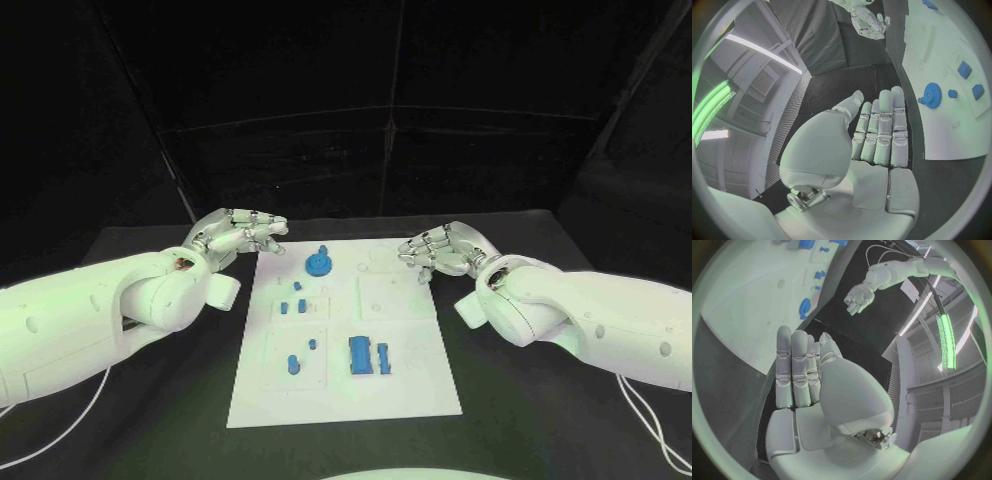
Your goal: Assemble the parts on the task board
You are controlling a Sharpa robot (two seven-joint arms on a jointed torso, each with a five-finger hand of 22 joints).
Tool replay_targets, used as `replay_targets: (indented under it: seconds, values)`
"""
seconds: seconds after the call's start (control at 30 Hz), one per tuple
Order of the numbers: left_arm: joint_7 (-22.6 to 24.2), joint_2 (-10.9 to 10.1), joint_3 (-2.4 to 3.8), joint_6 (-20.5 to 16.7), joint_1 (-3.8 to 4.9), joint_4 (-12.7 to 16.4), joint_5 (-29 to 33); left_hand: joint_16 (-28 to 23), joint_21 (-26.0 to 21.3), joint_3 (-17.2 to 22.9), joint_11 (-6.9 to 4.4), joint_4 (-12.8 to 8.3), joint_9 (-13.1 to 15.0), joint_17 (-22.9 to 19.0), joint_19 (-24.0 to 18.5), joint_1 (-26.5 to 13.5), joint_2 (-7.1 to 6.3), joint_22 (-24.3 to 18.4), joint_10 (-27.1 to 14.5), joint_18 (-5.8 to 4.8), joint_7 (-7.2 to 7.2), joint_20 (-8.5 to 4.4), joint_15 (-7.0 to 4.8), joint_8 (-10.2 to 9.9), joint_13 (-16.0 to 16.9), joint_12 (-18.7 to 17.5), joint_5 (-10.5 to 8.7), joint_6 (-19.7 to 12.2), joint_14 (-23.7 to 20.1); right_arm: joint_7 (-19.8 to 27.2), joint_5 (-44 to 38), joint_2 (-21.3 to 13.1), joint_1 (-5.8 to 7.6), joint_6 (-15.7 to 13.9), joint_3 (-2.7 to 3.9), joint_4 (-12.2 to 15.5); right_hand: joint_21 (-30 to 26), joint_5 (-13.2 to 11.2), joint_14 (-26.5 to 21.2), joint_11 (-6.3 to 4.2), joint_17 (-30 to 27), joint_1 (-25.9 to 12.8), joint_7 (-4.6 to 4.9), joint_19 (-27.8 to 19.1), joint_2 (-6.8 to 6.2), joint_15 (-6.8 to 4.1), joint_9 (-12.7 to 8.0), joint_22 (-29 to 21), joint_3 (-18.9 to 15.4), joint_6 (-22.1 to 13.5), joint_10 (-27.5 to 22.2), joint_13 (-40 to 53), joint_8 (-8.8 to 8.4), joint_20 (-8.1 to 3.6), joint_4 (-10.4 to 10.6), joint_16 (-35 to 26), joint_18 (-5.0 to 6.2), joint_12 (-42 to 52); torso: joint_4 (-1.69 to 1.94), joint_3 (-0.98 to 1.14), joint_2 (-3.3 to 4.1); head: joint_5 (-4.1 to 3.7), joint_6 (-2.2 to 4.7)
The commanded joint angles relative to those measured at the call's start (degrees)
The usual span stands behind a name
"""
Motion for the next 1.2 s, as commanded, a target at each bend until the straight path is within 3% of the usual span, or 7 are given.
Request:
replay_targets:
  seconds: [0.03, 0.2, 0.23, 0.7, 0.73, 0.83, 1.2]
  values:
    - [5.75, 1.27, 0.06, -3.85, 0.01, -1.80, 6.00, -8.46, -4.65, 0.17, 0.77, 0.60, -0.17, -4.14, -3.47, -0.53, -0.07, -3.75, -0.53, -0.13, 0.45, 1.47, 1.64, -1.17, -1.28, -1.62, -0.33, -0.94, -2.41, 12.81, 13.21, 2.19, 0.58, 5.71, 0.06, -4.21, -6.25, -1.43, -3.50, 1.23, -5.56, 2.07, 1.26, -3.28, 0.30, 1.31, -1.61, -3.85, 1.14, -0.75, -0.55, -7.83, -1.85, 0.92, -0.10, -9.28, 0.54, -6.38, 0.24, -0.13, -0.48, 0.30, 2.82]
    - [9.06, 3.00, 0.07, -6.94, -0.13, -3.87, 8.91, -19.58, -12.74, -0.58, 2.31, 1.18, -0.14, -9.74, -10.97, -0.79, -0.47, -10.46, -1.86, -0.65, 0.92, 4.71, 4.19, -3.71, -1.56, -4.88, -0.03, -2.27, -5.96, 15.81, 14.46, 5.44, 0.90, 9.14, 0.19, -9.29, -18.69, -3.24, -8.76, 3.23, -16.71, 3.18, 1.80, -7.84, 0.15, 4.47, -5.03, -11.93, 2.24, -2.00, 0.88, -19.77, -2.30, 4.69, 1.22, -26.26, 0.32, -12.93, 0.20, -0.12, -0.39, 0.52, 4.73]
    - [3.68, 2.55, 0.01, -2.85, -0.15, -3.30, 4.26, -24.46, -13.71, -4.97, -0.92, 1.80, -3.90, -12.14, -24.25, -23.16, 2.35, -17.02, -18.95, -2.89, -2.56, 0.28, 1.67, -6.07, -5.18, -7.74, -2.87, -18.38, -21.19, 8.76, 8.98, 4.73, 0.75, 3.97, 0.12, -8.03, -24.48, -6.48, -26.81, 1.01, -21.90, -24.98, -1.21, -23.36, -1.39, 0.24, -8.13, -16.58, 5.05, -18.64, -18.55, -23.17, -5.85, 1.13, -1.56, -29.38, -2.95, -14.03, 0.21, -0.10, -0.36, 0.35, 3.74]
    - [7.29, 3.00, 3.94, -16.00, -5.05, 2.84, 2.94, -31.82, -19.53, -9.48, -7.31, 1.80, -3.90, -15.84, -39.07, -45.37, 2.35, -25.22, -35.72, -5.02, -5.97, -3.16, -3.49, -12.67, -5.18, -11.43, -2.87, -34.55, -36.42, 16.54, 22.06, 5.65, -1.21, -6.86, 1.40, -2.91, -32.79, -9.88, -44.96, -3.68, -29.47, -51.76, -4.01, -38.55, -5.98, 0.24, -12.04, -22.99, 11.72, -35.18, -36.94, -29.24, -5.85, -1.17, -7.47, -35.89, -4.89, -18.51, 0.37, 0.63, -4.94, 2.78, 5.59]
    - [7.78, 3.07, 4.48, -17.79, -5.72, 3.68, 2.76, -32.22, -19.53, -9.76, -7.31, 1.80, -3.90, -16.03, -39.92, -46.70, 2.35, -25.67, -36.74, -5.02, -6.18, -3.39, -3.49, -12.67, -5.18, -11.60, -2.87, -35.52, -37.32, 17.44, 23.56, 5.75, -1.43, -8.11, 1.55, -2.32, -33.20, -10.09, -46.00, -3.68, -29.83, -53.34, -8.07, -39.43, -5.98, 0.24, -12.22, -23.29, 11.72, -36.13, -38.04, -29.50, -5.85, -1.34, -7.47, -36.14, -5.18, -18.51, 0.37, 0.66, -5.11, 2.87, 5.66]
    - [9.27, 3.26, 6.10, -23.23, -7.75, 6.22, 2.21, -33.21, -19.53, -10.46, -7.31, 1.80, -3.90, -20.05, -42.24, -50.38, 2.35, -26.88, -39.52, -9.66, -10.72, -4.05, -3.49, -12.67, -5.18, -15.91, -2.87, -38.17, -39.82, 19.99, 27.85, 6.06, -2.08, -11.66, 1.97, -0.64, -34.31, -14.51, -49.01, -3.68, -30.84, -57.89, -8.07, -41.94, -5.98, 0.24, -16.72, -24.17, 11.72, -38.83, -41.23, -30.22, -5.85, -5.39, -7.47, -36.88, -5.18, -18.51, 0.38, 0.68, -5.26, 2.95, 5.72]
    - [11.48, 3.54, 8.51, -31.30, -10.76, 9.98, 1.40, -35.75, -19.53, -15.59, -7.31, 1.80, -3.90, -20.05, -48.05, -59.62, 2.35, -29.96, -46.49, -9.66, -10.72, -8.55, -3.49, -12.67, -5.18, -15.91, -2.87, -44.85, -46.13, 22.75, 32.49, 6.38, -2.77, -15.50, 2.42, 1.18, -37.13, -14.51, -56.61, -3.68, -33.41, -69.40, -8.07, -48.42, -5.98, 0.24, -16.72, -30.33, 11.72, -45.81, -49.15, -35.38, -5.85, -5.39, -7.47, -42.17, -9.83, -18.51, 0.38, 0.68, -5.26, 2.95, 5.72]
